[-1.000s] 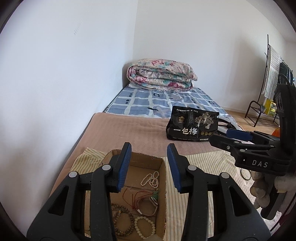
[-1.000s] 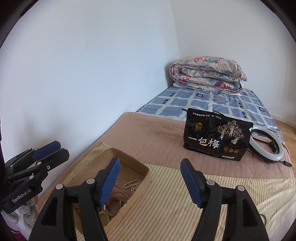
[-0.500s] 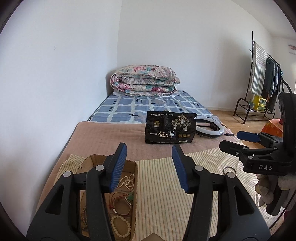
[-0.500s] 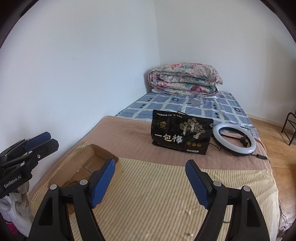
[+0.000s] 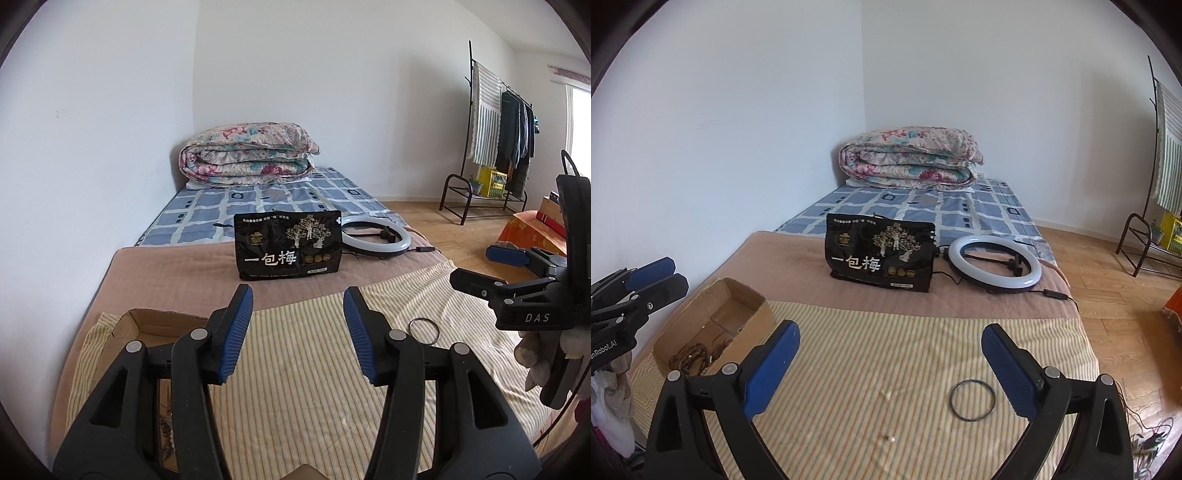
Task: Organize jewelry
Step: 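Move both tools back over the black bangle on the cloth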
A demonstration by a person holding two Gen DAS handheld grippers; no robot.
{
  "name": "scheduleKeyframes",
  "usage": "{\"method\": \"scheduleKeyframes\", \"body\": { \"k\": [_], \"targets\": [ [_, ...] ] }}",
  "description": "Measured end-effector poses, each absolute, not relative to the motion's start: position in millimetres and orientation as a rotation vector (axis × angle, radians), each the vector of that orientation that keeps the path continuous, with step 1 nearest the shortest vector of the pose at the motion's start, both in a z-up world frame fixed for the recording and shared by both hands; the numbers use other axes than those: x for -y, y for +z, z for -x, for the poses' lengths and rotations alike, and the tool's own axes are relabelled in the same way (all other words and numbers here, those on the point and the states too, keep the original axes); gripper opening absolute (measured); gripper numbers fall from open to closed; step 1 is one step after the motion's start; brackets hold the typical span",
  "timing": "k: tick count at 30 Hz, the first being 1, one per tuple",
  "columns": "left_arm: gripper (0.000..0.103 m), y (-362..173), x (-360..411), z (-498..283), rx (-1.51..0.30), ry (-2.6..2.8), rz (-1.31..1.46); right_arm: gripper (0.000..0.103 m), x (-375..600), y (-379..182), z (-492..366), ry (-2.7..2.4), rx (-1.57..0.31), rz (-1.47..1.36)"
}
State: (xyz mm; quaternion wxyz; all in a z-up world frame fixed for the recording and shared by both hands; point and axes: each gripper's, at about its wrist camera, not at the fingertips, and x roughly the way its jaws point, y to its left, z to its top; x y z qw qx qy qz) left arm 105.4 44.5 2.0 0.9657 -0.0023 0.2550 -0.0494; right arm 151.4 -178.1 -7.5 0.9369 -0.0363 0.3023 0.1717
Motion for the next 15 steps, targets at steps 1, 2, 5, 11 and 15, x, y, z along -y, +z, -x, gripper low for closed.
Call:
{"method": "scheduleKeyframes", "body": {
  "k": [1, 2, 5, 11, 15],
  "targets": [
    [0.052, 0.2, -40.5, -106.7, -0.523, -0.108, 0.003, 0.101, 183.9, -9.0, -153.0, 0.342, -0.623, 0.071],
    [0.052, -2.1, -36.3, -108.6, -0.535, -0.117, 0.002, 0.101, 190.5, -10.8, -154.1, 0.33, -0.628, 0.066],
    [0.052, -10.3, -26.4, -114.1, -0.565, -0.142, 0.002, 0.102, 209.1, -17.9, -157.1, 0.295, -0.645, 0.051],
    [0.052, -25.8, -9.8, -124.7, -0.616, -0.21, 0.028, 0.103, 247.1, -38.4, -170.4, 0.226, -0.7, 0.027],
    [0.052, -37.9, 4.6, -129.6, -0.645, -0.253, 0.007, 0.103, 270.8, -58.8, -180.7, 0.19, -0.742, -0.016]
  ]
}}
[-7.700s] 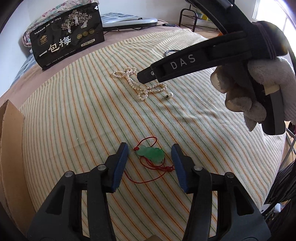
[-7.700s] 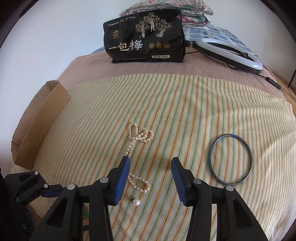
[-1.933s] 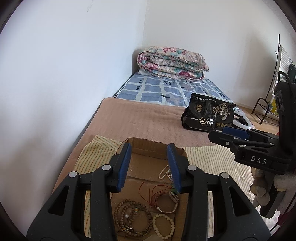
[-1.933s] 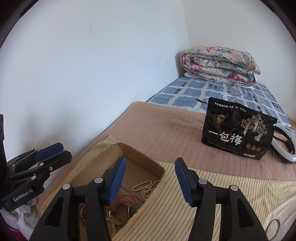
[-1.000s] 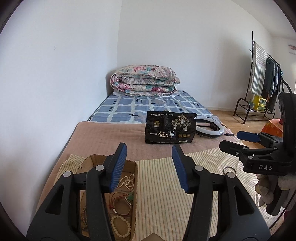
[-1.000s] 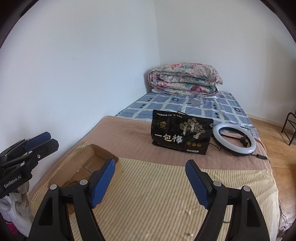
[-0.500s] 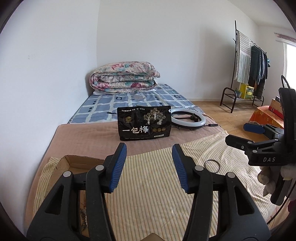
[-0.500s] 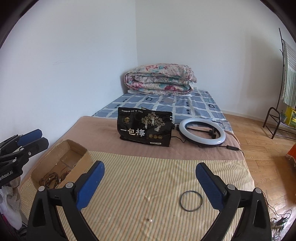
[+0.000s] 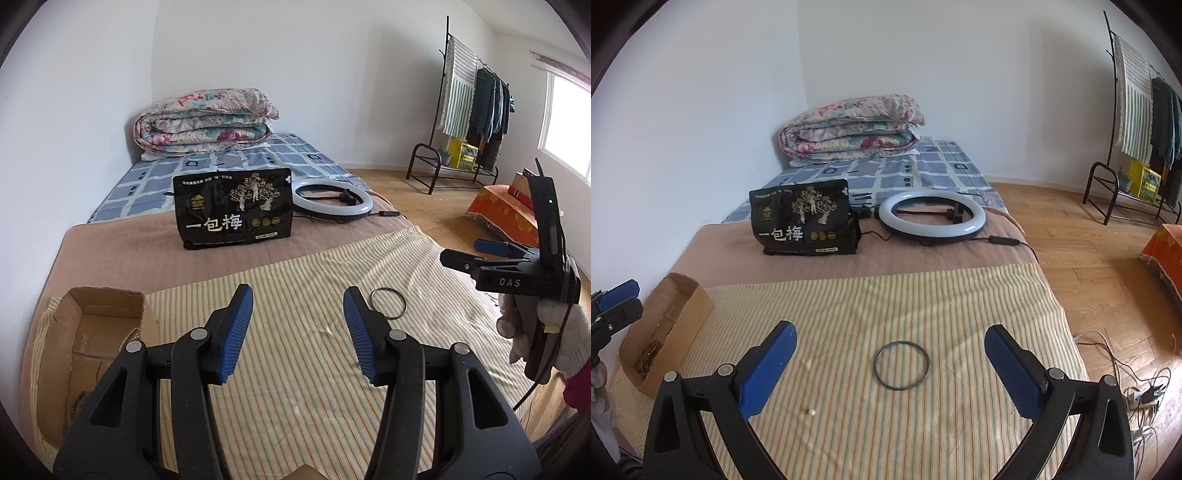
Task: Organize jewelry
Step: 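Move both tools back over the black bangle on the cloth, then grasp the black bangle with the right tool while the left tool grasps a loose pearl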
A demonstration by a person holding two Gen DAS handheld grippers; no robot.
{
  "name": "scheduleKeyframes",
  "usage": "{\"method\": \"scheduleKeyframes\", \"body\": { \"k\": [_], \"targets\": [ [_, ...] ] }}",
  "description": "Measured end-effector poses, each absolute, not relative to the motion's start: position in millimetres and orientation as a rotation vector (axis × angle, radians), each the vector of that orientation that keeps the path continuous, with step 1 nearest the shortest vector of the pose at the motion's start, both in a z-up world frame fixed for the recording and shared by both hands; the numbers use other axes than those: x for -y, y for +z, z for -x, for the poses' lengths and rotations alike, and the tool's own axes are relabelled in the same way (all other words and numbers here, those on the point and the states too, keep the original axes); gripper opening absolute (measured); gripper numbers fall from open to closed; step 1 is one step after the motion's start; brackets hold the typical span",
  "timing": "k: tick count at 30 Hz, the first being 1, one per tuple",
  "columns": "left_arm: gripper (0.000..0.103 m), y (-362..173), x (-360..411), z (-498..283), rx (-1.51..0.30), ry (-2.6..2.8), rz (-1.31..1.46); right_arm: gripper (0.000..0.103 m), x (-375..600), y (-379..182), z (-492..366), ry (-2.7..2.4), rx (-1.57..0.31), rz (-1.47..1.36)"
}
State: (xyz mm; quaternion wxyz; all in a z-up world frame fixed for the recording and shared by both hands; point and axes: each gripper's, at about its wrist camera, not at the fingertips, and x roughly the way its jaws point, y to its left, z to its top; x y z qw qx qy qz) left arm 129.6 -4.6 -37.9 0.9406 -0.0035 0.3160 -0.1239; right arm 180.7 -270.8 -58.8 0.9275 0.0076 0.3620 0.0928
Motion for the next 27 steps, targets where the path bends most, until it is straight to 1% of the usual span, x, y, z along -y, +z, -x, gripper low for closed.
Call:
{"method": "scheduleKeyframes", "body": {
  "k": [8, 15, 23, 27],
  "targets": [
    [0.052, -73.9, 30.8, -138.3, -0.73, -0.339, -0.028, 0.103, 293.3, -94.6, -193.7, 0.171, -0.798, -0.016],
    [0.052, -103.6, 56.8, -145.2, -0.792, -0.415, -0.05, 0.103, 294.4, -132.3, -206.4, 0.187, -0.872, -0.009],
    [0.052, -150.9, 90.2, -149.6, -0.9, -0.495, -0.137, 0.103, 284.2, -160.9, -212.9, 0.217, -0.881, 0.051],
    [0.052, -168.2, 101.1, -151.1, -0.923, -0.525, -0.181, 0.103, 283.2, -174.6, -220.1, 0.228, -0.899, 0.048]
  ]
}}
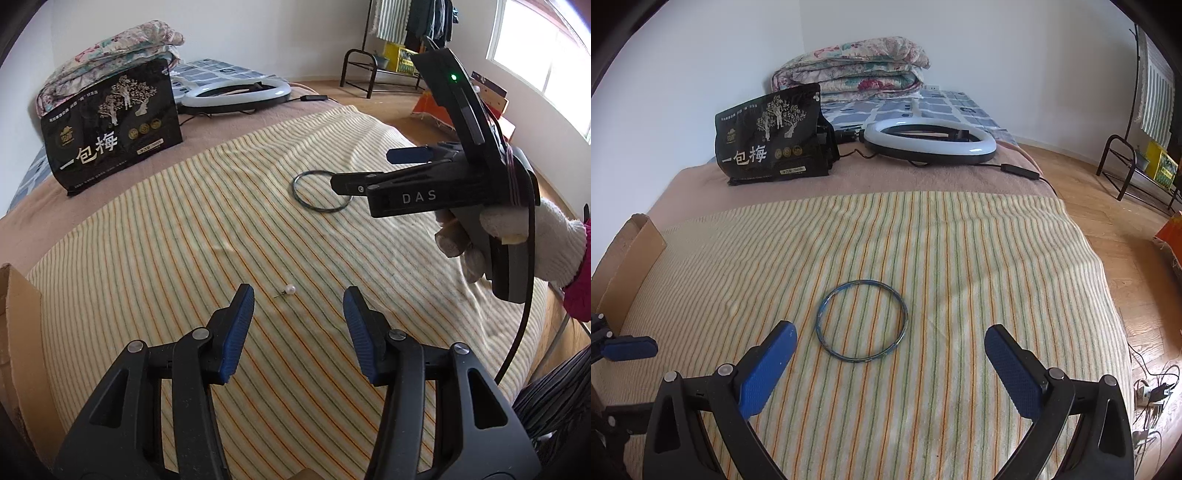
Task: Organize jewelry
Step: 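Grasp the black bangle with the right tool while the left tool grasps a loose pearl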
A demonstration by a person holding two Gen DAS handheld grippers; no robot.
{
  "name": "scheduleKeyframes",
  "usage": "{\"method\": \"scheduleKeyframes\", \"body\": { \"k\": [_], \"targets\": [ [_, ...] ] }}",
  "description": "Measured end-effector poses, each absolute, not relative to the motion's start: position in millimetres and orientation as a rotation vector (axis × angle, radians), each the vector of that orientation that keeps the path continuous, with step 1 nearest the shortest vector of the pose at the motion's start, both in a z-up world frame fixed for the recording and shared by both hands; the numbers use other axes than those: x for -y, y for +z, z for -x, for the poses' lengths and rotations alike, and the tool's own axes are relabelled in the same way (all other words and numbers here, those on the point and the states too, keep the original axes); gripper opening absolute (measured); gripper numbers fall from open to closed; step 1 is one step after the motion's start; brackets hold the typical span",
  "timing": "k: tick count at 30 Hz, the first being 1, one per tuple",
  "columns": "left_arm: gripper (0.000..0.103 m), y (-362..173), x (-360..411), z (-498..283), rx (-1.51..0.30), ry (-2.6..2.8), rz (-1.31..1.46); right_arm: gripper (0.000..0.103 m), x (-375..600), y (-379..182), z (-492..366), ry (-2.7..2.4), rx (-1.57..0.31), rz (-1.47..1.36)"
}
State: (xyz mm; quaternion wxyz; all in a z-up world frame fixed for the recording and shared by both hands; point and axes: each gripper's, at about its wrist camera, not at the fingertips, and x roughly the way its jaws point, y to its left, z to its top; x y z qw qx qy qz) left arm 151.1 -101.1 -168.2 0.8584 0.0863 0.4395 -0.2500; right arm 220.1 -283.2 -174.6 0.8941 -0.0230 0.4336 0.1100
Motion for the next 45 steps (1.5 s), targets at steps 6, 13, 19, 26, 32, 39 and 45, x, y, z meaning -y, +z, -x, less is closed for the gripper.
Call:
{"method": "scheduleKeyframes", "body": {
  "k": [6, 13, 19, 26, 32, 39, 45],
  "targets": [
    [0.038, -184.8, 108.1, -161.2, -0.951, -0.542, -0.198, 0.103, 277.5, -190.8, -229.4, 0.255, -0.921, 0.075],
    [0.036, -193.3, 108.9, -174.3, -0.966, -0.541, -0.194, 0.103, 272.7, -202.0, -238.3, 0.261, -0.937, 0.108],
    [0.031, -203.8, 107.5, -180.3, -0.996, -0.532, -0.196, 0.103, 265.7, -206.0, -244.6, 0.269, -0.947, 0.132],
    [0.024, -208.9, 110.8, -183.6, -0.999, -0.526, -0.207, 0.103, 259.2, -211.9, -249.4, 0.277, -0.972, 0.157],
    [0.015, -209.6, 110.7, -182.5, -0.989, -0.526, -0.221, 0.101, 257.2, -214.6, -251.0, 0.279, -0.987, 0.168],
    [0.015, -208.5, 110.4, -181.5, -0.984, -0.526, -0.229, 0.077, 257.9, -211.1, -248.4, 0.294, -0.979, 0.153],
    [0.015, -206.2, 109.3, -179.4, -0.978, -0.526, -0.233, 0.074, 258.1, -208.7, -246.8, 0.301, -0.978, 0.143]
  ]
}}
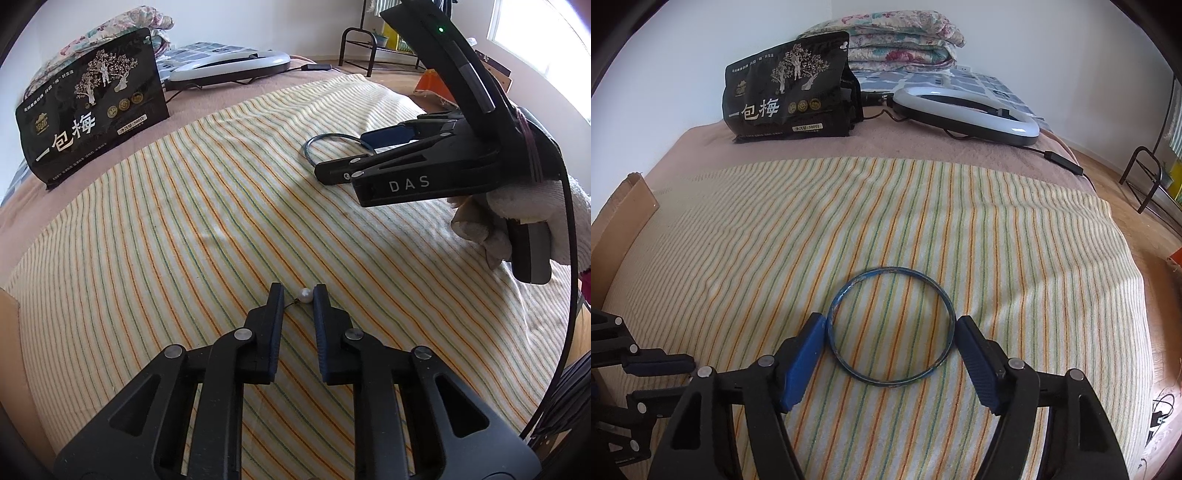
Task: Organize jewelry
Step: 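Grasp the black bangle with the right tool while the left tool grasps a loose pearl, then carry the bangle and pearl with both tools over the box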
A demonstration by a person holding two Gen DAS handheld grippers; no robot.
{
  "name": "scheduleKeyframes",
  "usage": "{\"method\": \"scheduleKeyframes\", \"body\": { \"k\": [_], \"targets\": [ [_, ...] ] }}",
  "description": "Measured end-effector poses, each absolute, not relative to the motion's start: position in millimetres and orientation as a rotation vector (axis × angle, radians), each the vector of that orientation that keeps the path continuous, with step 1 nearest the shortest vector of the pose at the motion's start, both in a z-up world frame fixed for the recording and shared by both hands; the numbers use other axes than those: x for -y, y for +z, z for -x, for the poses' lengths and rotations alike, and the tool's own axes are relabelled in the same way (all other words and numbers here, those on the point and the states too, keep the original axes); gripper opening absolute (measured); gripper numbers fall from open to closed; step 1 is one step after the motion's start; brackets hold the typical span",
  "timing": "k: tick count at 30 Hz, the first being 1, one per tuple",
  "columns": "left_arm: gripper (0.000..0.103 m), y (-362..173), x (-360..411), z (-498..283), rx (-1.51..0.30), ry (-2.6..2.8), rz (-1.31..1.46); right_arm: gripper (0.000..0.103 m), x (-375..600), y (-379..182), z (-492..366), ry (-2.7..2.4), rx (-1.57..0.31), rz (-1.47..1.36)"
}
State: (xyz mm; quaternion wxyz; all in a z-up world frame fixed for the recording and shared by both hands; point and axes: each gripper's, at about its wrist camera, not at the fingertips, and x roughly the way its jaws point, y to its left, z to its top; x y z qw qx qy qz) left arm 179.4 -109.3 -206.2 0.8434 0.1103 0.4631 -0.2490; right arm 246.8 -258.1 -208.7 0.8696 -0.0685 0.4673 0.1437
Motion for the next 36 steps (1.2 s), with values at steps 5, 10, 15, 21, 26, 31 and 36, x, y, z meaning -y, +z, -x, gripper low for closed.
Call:
{"method": "scheduleKeyframes", "body": {
  "k": [5, 10, 15, 21, 26, 31, 36],
  "targets": [
    [0.015, -202.3, 105.9, -176.9, -0.969, -0.519, -0.234, 0.074, 257.4, -201.9, -244.5, 0.303, -0.964, 0.144],
    [0.015, -194.3, 101.8, -174.0, -0.953, -0.513, -0.23, 0.074, 253.4, -192.1, -239.2, 0.308, -0.946, 0.164],
    [0.015, -185.7, 97.5, -170.3, -0.931, -0.507, -0.231, 0.074, 250.3, -185.0, -234.2, 0.316, -0.937, 0.166],
    [0.015, -172.9, 88.4, -166.8, -0.905, -0.492, -0.226, 0.074, 243.8, -171.0, -224.5, 0.32, -0.911, 0.192],
    [0.015, -156.0, 73.6, -163.4, -0.874, -0.468, -0.202, 0.074, 232.2, -154.0, -214.2, 0.337, -0.884, 0.205],
    [0.014, -135.6, 51.9, -158.0, -0.839, -0.432, -0.167, 0.074, 217.7, -134.7, -203.3, 0.357, -0.857, 0.214],
    [0.015, -116.6, 27.4, -150.9, -0.799, -0.391, -0.138, 0.074, 202.7, -116.3, -192.6, 0.375, -0.829, 0.217]
  ]
}}
